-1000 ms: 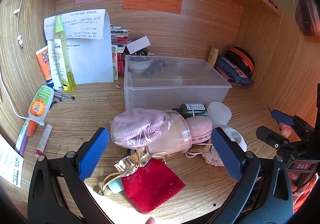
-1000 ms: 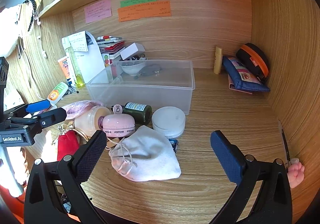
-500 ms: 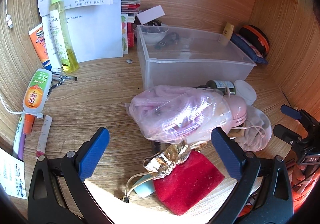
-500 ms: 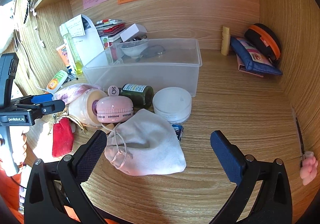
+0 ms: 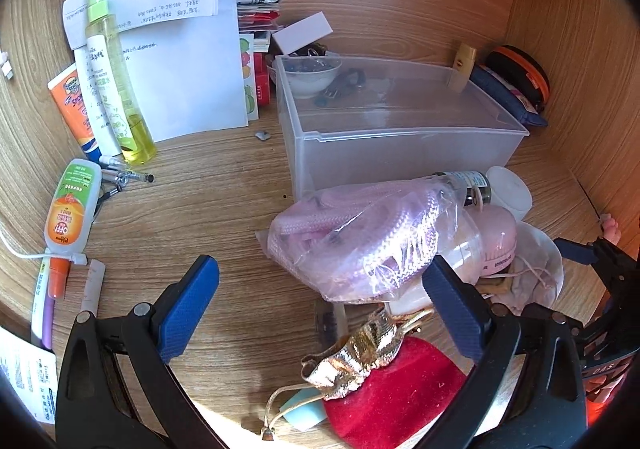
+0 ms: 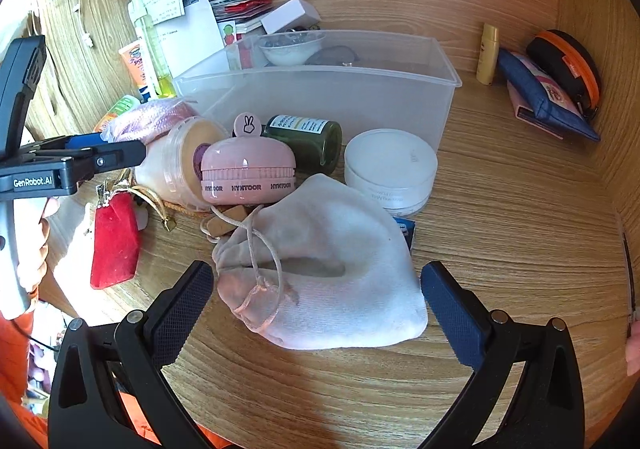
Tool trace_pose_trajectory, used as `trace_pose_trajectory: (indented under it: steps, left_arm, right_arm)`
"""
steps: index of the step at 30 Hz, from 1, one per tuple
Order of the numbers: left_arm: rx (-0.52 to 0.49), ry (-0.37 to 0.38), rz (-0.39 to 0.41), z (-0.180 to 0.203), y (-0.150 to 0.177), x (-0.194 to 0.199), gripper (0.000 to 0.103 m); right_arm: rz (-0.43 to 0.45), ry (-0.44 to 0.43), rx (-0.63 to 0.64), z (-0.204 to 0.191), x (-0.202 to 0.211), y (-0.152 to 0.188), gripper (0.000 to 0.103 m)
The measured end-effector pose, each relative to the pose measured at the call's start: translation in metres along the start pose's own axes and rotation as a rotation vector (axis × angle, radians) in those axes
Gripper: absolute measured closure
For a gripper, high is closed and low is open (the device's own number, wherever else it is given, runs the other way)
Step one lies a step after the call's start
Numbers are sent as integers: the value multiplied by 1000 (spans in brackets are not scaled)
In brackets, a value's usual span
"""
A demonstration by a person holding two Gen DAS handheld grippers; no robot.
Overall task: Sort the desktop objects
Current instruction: 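Move both grippers toward the bagged pink rope and white cloth pouch, then grasp the bagged pink rope with left gripper while right grasps white cloth pouch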
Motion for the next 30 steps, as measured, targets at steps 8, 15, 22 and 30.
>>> trace_pose_trajectory:
  steps: [8, 15, 22, 30]
  left_arm:
    - [-25, -22, 45, 2, -28, -5, 0]
    - [-105, -24, 27, 11, -32, -20, 0]
    - [-127, -33, -26, 12, -31, -37, 44]
    - [-123, -19, -15, 12, -29, -38, 55]
  right_arm:
    - [-25, 5, 17, -2, -13, 2, 0]
    - [-48, -53, 5, 6, -21, 6, 0]
    - [-73, -70, 65, 7, -27, 3, 0]
    - [-51, -90, 104, 1, -24, 7, 4]
Point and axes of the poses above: each gripper's, at about its wrist camera, not at the fingertips, and x roughly against the way its jaws point, z to its right, y to its underside, the point moved 4 cm from there along -x, roughly the way its jaws point, and after that the axes turned 9 degrees about x, right-handed, at the moved point
